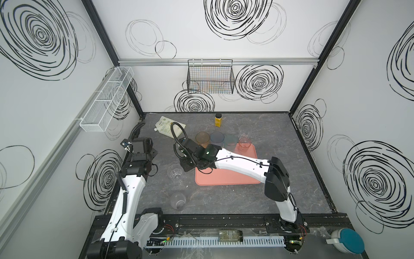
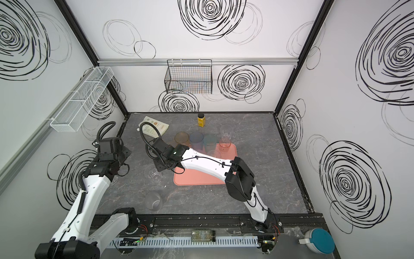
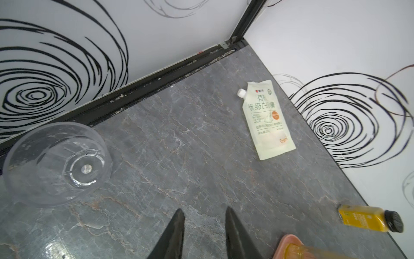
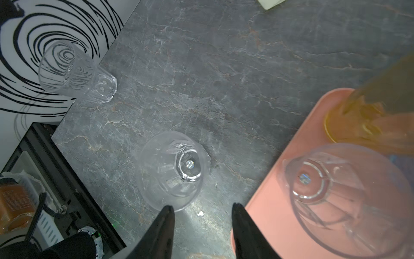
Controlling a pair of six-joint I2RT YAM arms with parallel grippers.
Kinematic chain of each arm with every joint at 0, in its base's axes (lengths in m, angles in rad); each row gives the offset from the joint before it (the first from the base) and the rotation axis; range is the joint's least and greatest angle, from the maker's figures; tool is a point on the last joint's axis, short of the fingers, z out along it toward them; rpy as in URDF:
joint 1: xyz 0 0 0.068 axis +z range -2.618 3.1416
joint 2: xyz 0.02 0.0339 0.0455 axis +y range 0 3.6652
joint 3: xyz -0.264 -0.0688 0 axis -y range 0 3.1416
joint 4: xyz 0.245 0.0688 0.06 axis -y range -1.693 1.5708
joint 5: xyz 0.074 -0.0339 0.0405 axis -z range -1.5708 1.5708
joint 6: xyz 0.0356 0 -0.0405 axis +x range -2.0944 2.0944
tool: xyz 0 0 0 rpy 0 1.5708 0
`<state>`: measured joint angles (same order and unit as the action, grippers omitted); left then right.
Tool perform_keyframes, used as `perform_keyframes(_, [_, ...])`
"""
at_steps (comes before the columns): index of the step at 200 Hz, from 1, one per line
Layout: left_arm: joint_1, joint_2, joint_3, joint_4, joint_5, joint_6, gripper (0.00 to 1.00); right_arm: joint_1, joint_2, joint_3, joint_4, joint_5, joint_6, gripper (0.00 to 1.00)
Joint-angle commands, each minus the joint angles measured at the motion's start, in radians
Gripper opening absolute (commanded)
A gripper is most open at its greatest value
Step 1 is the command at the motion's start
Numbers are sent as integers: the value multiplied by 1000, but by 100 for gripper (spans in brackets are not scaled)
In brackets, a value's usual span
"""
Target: Place the glasses into the tray
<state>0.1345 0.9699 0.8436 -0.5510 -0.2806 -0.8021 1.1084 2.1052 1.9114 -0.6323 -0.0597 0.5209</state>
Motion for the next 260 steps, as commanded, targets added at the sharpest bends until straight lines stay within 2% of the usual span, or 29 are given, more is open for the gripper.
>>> perform_keyframes(1, [24, 28, -27, 42, 41, 35, 35, 7, 48, 77, -95, 27, 5, 47])
perform_keyframes(52, [42, 63, -47, 76, 74, 45, 35, 8, 181, 202, -151, 4, 1, 47])
perform_keyframes(86, [37, 62, -51, 84, 61, 44, 35, 9, 223, 220, -154, 1, -12, 45])
perform_keyframes(115, [34, 64, -51, 91, 70, 48, 35, 5, 251, 234, -156, 7, -14, 39])
perform_keyframes(132, [30, 62, -43, 90, 69, 62, 35, 4, 255, 237, -156, 16, -16, 30])
perform_keyframes(155, [13, 52, -15, 73, 45, 76, 35, 3, 247, 236, -162, 20, -15, 13])
perform_keyframes(173, [3, 51, 15, 68, 79, 93, 35, -1, 230, 237, -159, -7, -13, 5])
perform_keyframes(187, [-8, 52, 45, 55, 120, 103, 35, -7, 206, 247, -147, -31, -13, 2])
perform_keyframes(213, [-47, 35, 99, 51, 171, 140, 36, -25, 153, 283, -168, -10, -16, 0])
perform_keyframes(240, [-124, 19, 168, 34, 115, 210, 38, -46, 60, 271, -171, 19, -8, 0])
perform_keyframes(260, [-136, -7, 179, 59, 138, 232, 44, -66, -16, 225, -167, 42, -8, 0])
